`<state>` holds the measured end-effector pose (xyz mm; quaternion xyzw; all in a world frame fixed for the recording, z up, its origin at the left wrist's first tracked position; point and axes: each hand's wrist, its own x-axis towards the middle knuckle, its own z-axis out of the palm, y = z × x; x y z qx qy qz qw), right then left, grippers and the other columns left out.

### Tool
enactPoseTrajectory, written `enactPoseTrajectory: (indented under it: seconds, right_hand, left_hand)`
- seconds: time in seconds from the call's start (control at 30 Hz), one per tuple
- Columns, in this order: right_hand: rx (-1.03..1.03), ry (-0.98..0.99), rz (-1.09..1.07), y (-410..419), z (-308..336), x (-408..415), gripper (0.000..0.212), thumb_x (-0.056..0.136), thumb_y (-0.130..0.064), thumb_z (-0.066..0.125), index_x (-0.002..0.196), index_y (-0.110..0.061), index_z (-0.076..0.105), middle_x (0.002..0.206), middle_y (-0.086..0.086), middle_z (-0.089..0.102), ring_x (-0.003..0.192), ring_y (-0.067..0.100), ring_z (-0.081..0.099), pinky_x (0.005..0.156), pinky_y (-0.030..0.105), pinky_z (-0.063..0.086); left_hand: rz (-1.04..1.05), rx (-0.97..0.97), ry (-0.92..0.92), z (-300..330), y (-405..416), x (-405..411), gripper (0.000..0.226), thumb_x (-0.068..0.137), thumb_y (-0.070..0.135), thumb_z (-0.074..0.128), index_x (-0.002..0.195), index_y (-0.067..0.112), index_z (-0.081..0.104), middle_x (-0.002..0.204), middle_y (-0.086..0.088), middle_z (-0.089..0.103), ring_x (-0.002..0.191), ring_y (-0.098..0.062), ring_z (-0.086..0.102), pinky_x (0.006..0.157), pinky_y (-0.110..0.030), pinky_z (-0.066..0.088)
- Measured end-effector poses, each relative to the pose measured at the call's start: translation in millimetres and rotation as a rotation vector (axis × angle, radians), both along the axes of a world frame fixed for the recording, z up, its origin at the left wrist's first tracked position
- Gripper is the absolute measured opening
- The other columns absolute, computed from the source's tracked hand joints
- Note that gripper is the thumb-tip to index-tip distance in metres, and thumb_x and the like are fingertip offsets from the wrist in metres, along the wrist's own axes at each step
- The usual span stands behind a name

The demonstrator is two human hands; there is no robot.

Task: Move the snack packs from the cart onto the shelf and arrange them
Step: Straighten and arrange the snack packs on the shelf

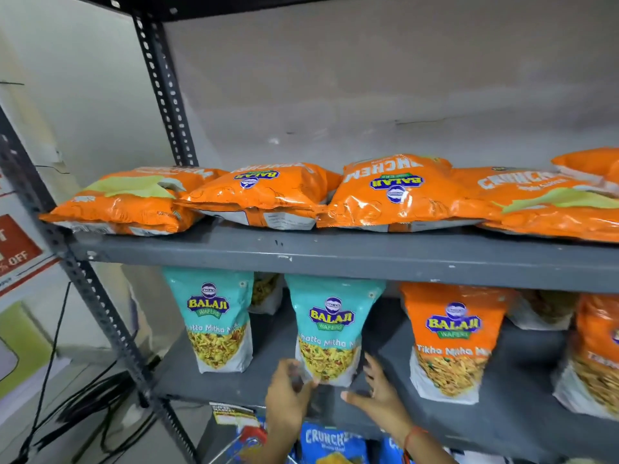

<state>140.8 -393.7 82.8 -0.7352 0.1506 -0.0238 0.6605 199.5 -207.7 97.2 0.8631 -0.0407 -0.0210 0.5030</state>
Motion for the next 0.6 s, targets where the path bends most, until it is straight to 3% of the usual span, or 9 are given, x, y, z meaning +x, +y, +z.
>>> enactPoseTrajectory:
  seconds: [0.07,0.13,0.23,0.3,0.33,0.4,0.47,0.53,0.6]
  right_hand:
    - [-0.059,-0.004,-0.071,-2.4,5.5,-25.6,0.114,0.045,-0.053,0.086,0.141,-0.031,0.028,0.133,-0.006,0.038,0.126,0.016,0.039,0.106,0.040,0.038]
    - [-0.110,-0.021,-0.162,-9.1,14.2,-54.8,0.090,0.064,-0.036,0.082,0.139,-0.028,0.035,0.130,-0.003,0.043,0.121,0.019,0.045,0.100,0.038,0.042]
    - [-0.153,-0.037,-0.356,-28.4,26.8,-93.6,0.061,0.075,-0.023,0.075,0.129,-0.022,0.049,0.118,0.004,0.056,0.104,0.019,0.057,0.084,0.022,0.045]
    - [-0.205,-0.035,-0.473,-47.5,32.0,-115.5,0.044,0.077,-0.018,0.072,0.118,-0.024,0.056,0.105,0.009,0.065,0.088,0.013,0.061,0.069,0.009,0.045]
    - [-0.226,-0.033,-0.523,-58.9,30.6,-124.1,0.039,0.078,-0.017,0.072,0.113,-0.026,0.058,0.098,0.010,0.068,0.082,0.011,0.063,0.067,0.009,0.046]
    - [-0.250,0.002,-0.591,-79.6,26.4,-136.2,0.037,0.077,-0.018,0.071,0.111,-0.025,0.059,0.087,0.008,0.072,0.080,0.018,0.067,0.077,0.026,0.052]
    - [-0.278,0.068,-0.601,-102.0,17.7,-138.5,0.041,0.076,-0.020,0.072,0.115,-0.020,0.058,0.087,0.006,0.072,0.084,0.024,0.068,0.084,0.043,0.052]
    - [-0.276,0.123,-0.578,-121.9,10.2,-133.9,0.055,0.074,-0.021,0.074,0.124,-0.017,0.053,0.100,0.009,0.070,0.089,0.025,0.066,0.087,0.042,0.051]
    - [-0.252,0.138,-0.529,-140.2,4.1,-126.0,0.074,0.072,-0.020,0.076,0.136,-0.013,0.041,0.124,0.013,0.059,0.106,0.029,0.059,0.095,0.041,0.046]
  left_hand:
    - [-0.045,0.041,-0.086,10.1,-7.4,-17.4,0.024,0.070,0.043,0.072,0.085,0.034,0.055,0.081,0.013,0.069,0.070,-0.003,0.065,0.067,-0.032,0.054]
    - [-0.105,0.031,-0.102,21.5,-20.7,-33.4,0.017,0.071,0.042,0.071,0.080,0.036,0.058,0.076,0.012,0.070,0.065,-0.004,0.066,0.065,-0.032,0.055]
    - [-0.197,-0.017,-0.085,31.8,-50.3,-55.0,0.015,0.071,0.037,0.074,0.076,0.036,0.060,0.075,0.009,0.070,0.066,-0.002,0.066,0.067,-0.031,0.056]
    - [-0.258,-0.043,-0.083,34.6,-71.5,-67.4,0.016,0.072,0.029,0.076,0.080,0.032,0.062,0.078,0.009,0.069,0.069,0.002,0.065,0.067,-0.019,0.053]
    - [-0.290,-0.053,-0.067,34.5,-82.2,-72.5,0.017,0.072,0.026,0.076,0.084,0.029,0.064,0.079,0.008,0.068,0.070,0.004,0.064,0.066,-0.011,0.051]
    - [-0.325,-0.053,-0.013,29.5,-101.7,-78.5,0.023,0.073,0.025,0.076,0.092,0.022,0.066,0.085,0.006,0.069,0.069,0.004,0.062,0.070,-0.011,0.051]
    - [-0.329,-0.042,0.079,20.3,-120.7,-78.7,0.037,0.070,0.026,0.078,0.104,0.018,0.066,0.097,-0.002,0.072,0.081,-0.007,0.065,0.085,-0.030,0.055]
    - [-0.333,-0.055,0.193,11.6,-140.4,-75.1,0.056,0.067,0.027,0.080,0.118,0.016,0.059,0.113,-0.010,0.068,0.097,-0.020,0.065,0.092,-0.042,0.053]
    - [-0.347,-0.096,0.265,7.6,-159.5,-71.9,0.075,0.062,0.031,0.080,0.129,0.015,0.049,0.122,-0.014,0.061,0.102,-0.023,0.061,0.093,-0.045,0.052]
